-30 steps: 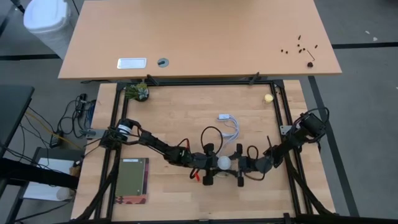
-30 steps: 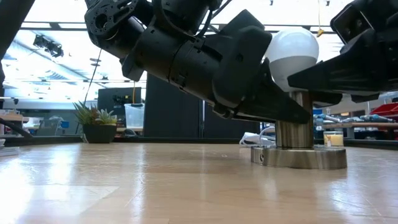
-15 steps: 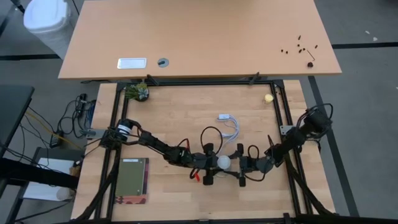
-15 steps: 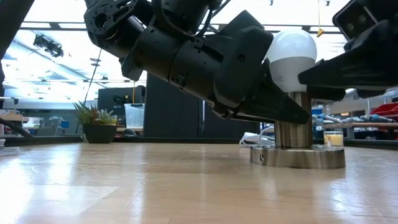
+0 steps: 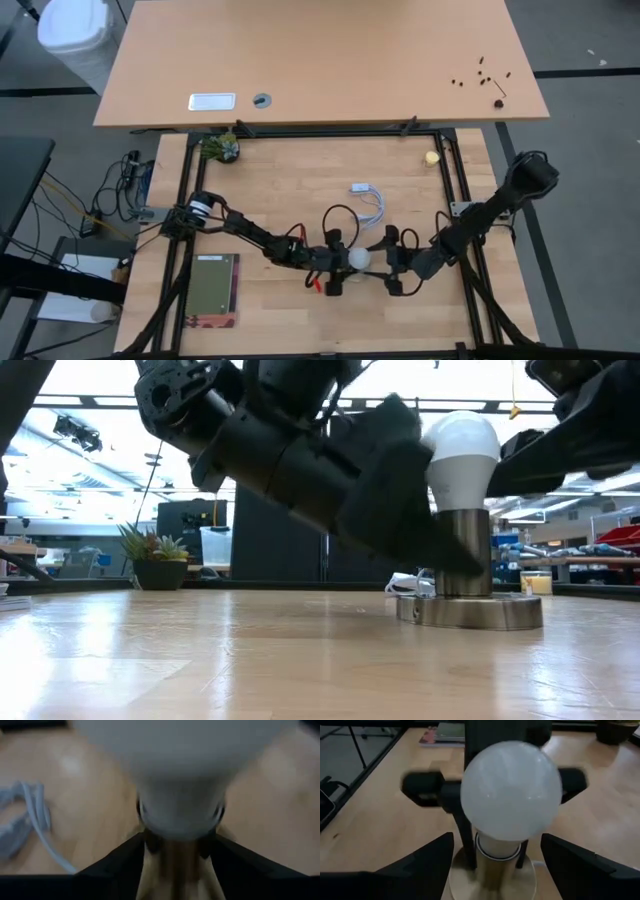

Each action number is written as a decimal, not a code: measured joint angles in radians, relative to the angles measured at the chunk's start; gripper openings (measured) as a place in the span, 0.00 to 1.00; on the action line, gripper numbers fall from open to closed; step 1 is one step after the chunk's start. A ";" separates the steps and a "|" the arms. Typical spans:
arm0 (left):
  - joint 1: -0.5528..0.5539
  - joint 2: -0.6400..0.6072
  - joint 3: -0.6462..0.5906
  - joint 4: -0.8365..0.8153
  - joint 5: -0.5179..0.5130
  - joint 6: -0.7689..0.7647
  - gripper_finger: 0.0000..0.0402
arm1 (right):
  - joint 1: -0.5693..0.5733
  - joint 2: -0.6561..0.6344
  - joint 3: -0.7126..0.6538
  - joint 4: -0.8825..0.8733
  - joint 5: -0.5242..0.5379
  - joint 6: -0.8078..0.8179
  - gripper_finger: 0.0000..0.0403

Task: Screw lightbulb
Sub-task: Remove the lightbulb from the lamp

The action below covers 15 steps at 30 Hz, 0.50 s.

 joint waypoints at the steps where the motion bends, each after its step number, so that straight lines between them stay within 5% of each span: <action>1: 0.000 0.002 -0.002 -0.009 0.000 0.000 0.58 | 0.001 -0.016 0.006 -0.027 -0.001 0.011 0.77; 7: 0.000 -0.021 0.000 -0.082 0.008 -0.003 0.67 | 0.005 -0.076 0.011 -0.117 -0.007 0.062 0.77; 15: -0.017 -0.129 0.002 -0.255 -0.027 -0.008 0.67 | 0.022 -0.095 0.027 -0.222 -0.039 0.141 0.77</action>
